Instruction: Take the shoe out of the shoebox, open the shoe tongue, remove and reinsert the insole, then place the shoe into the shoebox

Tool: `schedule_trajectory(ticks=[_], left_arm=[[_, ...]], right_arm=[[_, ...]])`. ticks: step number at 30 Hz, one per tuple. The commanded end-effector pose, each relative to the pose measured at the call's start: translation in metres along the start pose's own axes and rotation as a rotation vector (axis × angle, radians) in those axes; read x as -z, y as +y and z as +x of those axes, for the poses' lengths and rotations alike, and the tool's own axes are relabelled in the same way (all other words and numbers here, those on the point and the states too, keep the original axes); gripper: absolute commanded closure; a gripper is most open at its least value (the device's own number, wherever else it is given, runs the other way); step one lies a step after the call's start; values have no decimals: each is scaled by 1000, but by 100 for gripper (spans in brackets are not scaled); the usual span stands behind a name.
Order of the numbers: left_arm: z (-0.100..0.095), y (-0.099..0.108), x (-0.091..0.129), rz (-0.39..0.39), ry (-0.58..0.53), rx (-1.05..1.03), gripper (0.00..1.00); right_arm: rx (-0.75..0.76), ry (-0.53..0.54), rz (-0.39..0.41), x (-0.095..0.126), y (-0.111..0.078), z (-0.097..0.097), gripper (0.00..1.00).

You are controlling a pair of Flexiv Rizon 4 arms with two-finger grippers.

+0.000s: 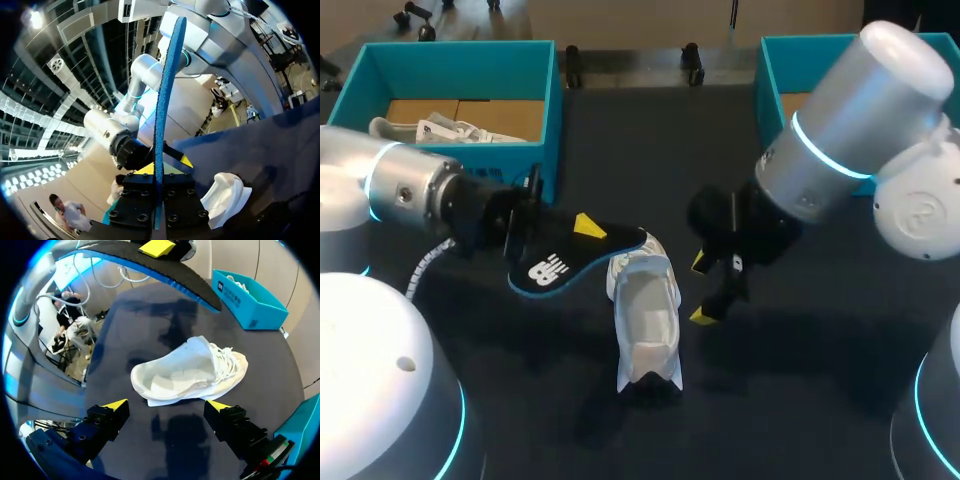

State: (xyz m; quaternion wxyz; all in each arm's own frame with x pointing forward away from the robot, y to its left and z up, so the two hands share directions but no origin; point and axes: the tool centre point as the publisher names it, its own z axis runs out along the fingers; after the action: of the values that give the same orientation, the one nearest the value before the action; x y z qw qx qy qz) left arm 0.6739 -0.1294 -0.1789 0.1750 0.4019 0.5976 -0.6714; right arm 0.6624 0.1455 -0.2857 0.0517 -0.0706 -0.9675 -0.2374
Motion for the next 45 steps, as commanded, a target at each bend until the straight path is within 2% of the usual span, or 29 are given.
schedule_trajectory(ticks=[1, 5, 11, 19, 22, 38, 45], left_arm=[[0, 0, -1, -1, 1, 0, 100], [4, 5, -11, -4, -19, 63, 100], [15, 0, -14, -22, -48, 143, 100], [35, -20, -19, -22, -33, 161, 100], [45, -33, -19, -2, 30, 212, 100], [45, -33, -19, -2, 30, 212, 100], [58, -45, -18, -26, -25, 204, 100]], right_arm=[[0, -2, -1, 1, -1, 1, 0], [20, -8, 7, 0, -2, 1, 0], [55, -16, 35, -28, -16, 7, 0], [69, -4, 40, -58, -31, 7, 0], [80, -1, 35, -66, -34, 6, 0], [80, -1, 35, -66, -34, 6, 0], [99, -44, 103, -61, -27, 12, 0]])
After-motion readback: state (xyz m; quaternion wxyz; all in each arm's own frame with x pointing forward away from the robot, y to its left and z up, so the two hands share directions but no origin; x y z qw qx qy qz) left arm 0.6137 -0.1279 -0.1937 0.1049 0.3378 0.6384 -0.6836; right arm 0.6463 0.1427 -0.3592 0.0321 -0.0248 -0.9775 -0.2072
